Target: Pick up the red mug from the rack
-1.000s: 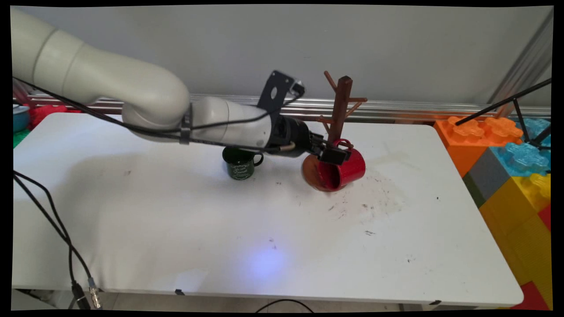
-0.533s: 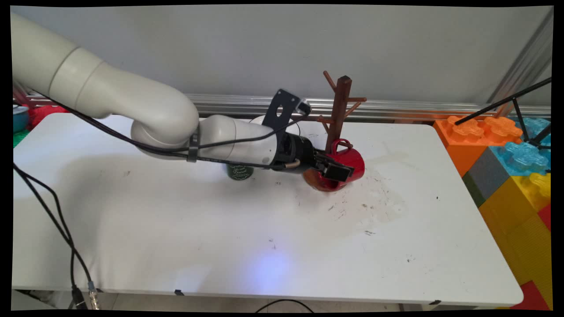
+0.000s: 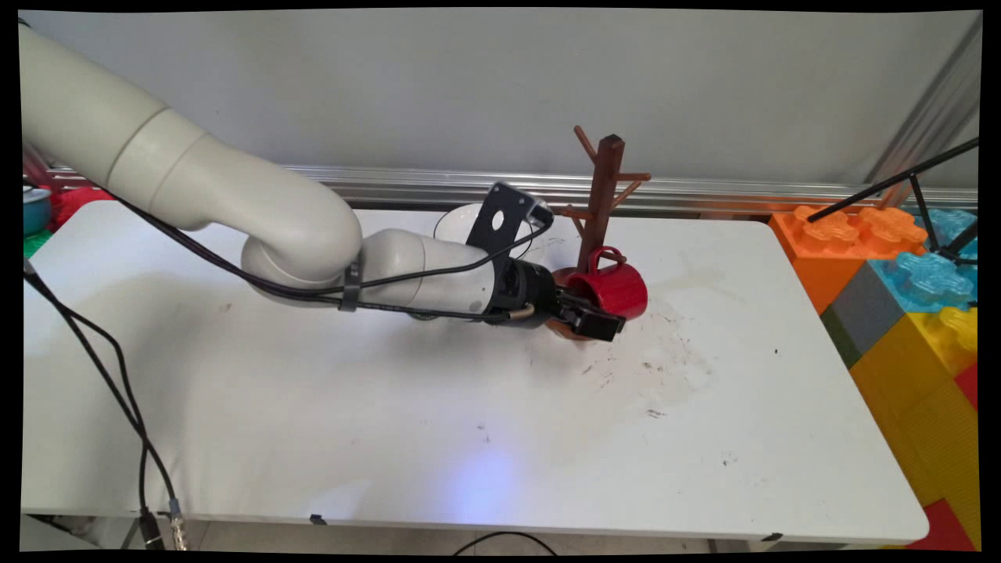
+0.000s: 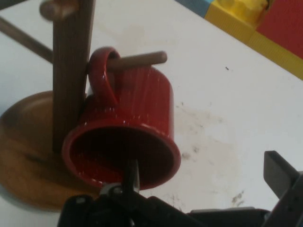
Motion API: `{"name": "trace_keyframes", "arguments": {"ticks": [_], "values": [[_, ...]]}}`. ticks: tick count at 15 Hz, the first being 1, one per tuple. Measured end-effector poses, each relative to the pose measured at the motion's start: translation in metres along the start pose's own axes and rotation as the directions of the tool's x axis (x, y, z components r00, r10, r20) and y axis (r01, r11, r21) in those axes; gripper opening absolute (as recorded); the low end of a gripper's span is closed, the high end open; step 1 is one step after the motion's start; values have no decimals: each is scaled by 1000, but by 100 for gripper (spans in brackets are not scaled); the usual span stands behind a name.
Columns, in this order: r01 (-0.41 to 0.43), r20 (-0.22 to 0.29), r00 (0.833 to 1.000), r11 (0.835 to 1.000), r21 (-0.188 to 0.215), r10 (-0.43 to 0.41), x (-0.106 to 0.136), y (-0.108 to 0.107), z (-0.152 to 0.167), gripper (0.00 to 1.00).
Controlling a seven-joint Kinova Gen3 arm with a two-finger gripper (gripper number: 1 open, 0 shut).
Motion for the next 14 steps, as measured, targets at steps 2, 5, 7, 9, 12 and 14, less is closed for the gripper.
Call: {"name": "trace_keyframes", "arguments": {"ticks": [2,5,7,9,12,14], "values": [[9,3,1000,1000,3,-9,-4,0,3,100],[18,6,1000,1000,4,-19,-10,-1,14,100],[21,4,1000,1000,3,-21,-11,-1,21,100],[20,-1,1000,1000,-4,-20,-12,-1,31,100],[18,-14,1000,1000,-11,-18,-10,-1,48,100],[19,-23,1000,1000,-12,-20,-8,-1,58,100]]}}
